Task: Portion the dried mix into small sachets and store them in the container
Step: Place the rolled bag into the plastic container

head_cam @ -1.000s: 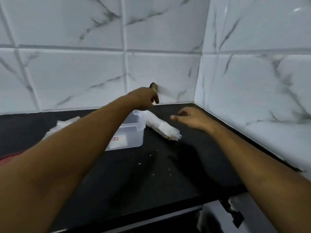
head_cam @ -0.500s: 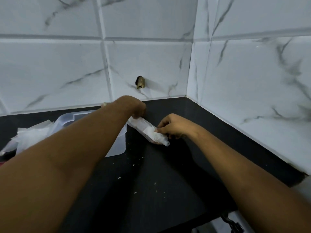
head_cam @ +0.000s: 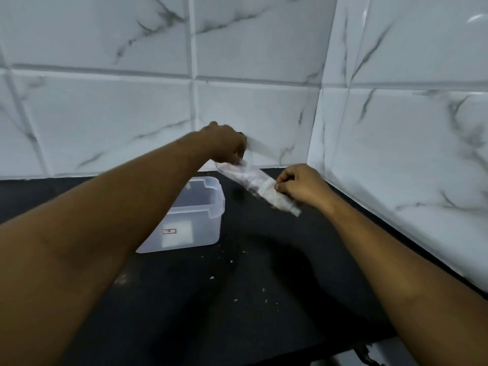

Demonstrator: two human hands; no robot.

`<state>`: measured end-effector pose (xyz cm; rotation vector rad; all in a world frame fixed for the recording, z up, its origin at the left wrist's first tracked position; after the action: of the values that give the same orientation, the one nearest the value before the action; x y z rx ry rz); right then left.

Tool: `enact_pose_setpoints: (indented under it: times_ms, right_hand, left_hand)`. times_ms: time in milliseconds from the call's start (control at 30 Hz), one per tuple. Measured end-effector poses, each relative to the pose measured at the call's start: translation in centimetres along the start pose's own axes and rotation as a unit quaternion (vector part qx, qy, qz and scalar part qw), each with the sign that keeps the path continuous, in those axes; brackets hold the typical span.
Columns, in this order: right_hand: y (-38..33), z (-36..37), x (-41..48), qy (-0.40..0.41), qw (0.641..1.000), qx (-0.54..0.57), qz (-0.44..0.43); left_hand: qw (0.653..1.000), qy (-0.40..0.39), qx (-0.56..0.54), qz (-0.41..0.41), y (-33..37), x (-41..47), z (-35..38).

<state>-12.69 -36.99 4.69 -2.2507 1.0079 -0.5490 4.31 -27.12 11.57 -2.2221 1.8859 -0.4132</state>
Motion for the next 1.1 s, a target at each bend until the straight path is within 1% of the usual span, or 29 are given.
enact_pose_setpoints:
  times_ms: [67, 167, 233, 300, 367, 467, 567, 667, 733, 800, 867, 933, 1000, 1100]
  right_hand:
    - [-2.4, -1.6, -0.5, 0.017, 1.0, 0.014, -0.012]
    - [-6.4, -2.6, -1.5, 0.021, 0.999, 0.025, -0.029]
    - [-9.3, -2.3, -2.3, 0.015, 0.998, 0.036, -0.05]
    - [-12.1, -1.1, -3.3, 0.002, 0.997, 0.04, -0.069]
    - [-14.2, 0.5, -4.0, -0.013, 0.996, 0.031, -0.079]
    - [-16.6, 3.5, -5.3, -0.026, 0.995, 0.003, -0.091]
    - [-17.4, 5.9, -6.0, -0.032, 0.995, -0.012, -0.089]
    - [-17.3, 7.7, -6.2, -0.038, 0.996, -0.033, -0.075]
    - [-17.4, 8.2, -6.0, -0.03, 0.995, -0.058, -0.076]
    - [-17.4, 8.3, -5.6, -0.014, 0.993, -0.086, -0.075]
    - [-17.5, 8.5, -5.5, -0.008, 0.991, -0.115, -0.074]
    - [-17.3, 9.1, -5.4, -0.02, 0.988, -0.14, -0.07]
    - [-17.1, 10.1, -5.4, -0.032, 0.981, -0.177, -0.072]
    - [-17.1, 11.2, -5.7, -0.032, 0.966, -0.239, -0.094]
  left_hand:
    - [1.0, 0.022, -0.007, -0.013, -0.9, -2.2, -3.0]
    - [0.998, 0.038, -0.016, -0.047, -2.6, -6.3, -5.7]
    - [0.994, 0.042, -0.049, -0.089, -4.3, -9.4, -6.3]
    - [0.985, 0.037, -0.108, -0.132, -5.9, -12.4, -5.9]
    - [0.961, 0.039, -0.201, -0.185, -7.3, -15.2, -4.5]
    - [0.91, 0.04, -0.322, -0.259, -8.2, -19.0, -1.5]
    - [0.874, 0.028, -0.38, -0.302, -8.1, -20.5, 1.7]
    - [0.857, 0.018, -0.408, -0.315, -7.3, -20.7, 3.5]
    - [0.862, 0.014, -0.397, -0.314, -6.8, -20.4, 3.8]
    - [0.876, -0.007, -0.368, -0.312, -6.3, -19.9, 4.0]
    - [0.908, -0.043, -0.29, -0.299, -5.9, -19.4, 4.0]
    - [0.944, -0.069, -0.173, -0.272, -5.4, -19.0, 3.7]
    - [0.961, -0.086, -0.084, -0.251, -4.8, -18.7, 3.9]
    - [0.97, -0.106, -0.011, -0.218, -3.9, -17.7, 4.7]
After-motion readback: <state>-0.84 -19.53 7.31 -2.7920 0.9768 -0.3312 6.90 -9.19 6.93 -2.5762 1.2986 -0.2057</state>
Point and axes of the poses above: each hand's wrist, its own x-axis towards the middle knuckle, its own z-axis out of the palm, y = z × x, the point moved 7 cm from there along x, towards the middle knuckle, and after that the axes turned 13 degrees about z, right-handed, at the moved point
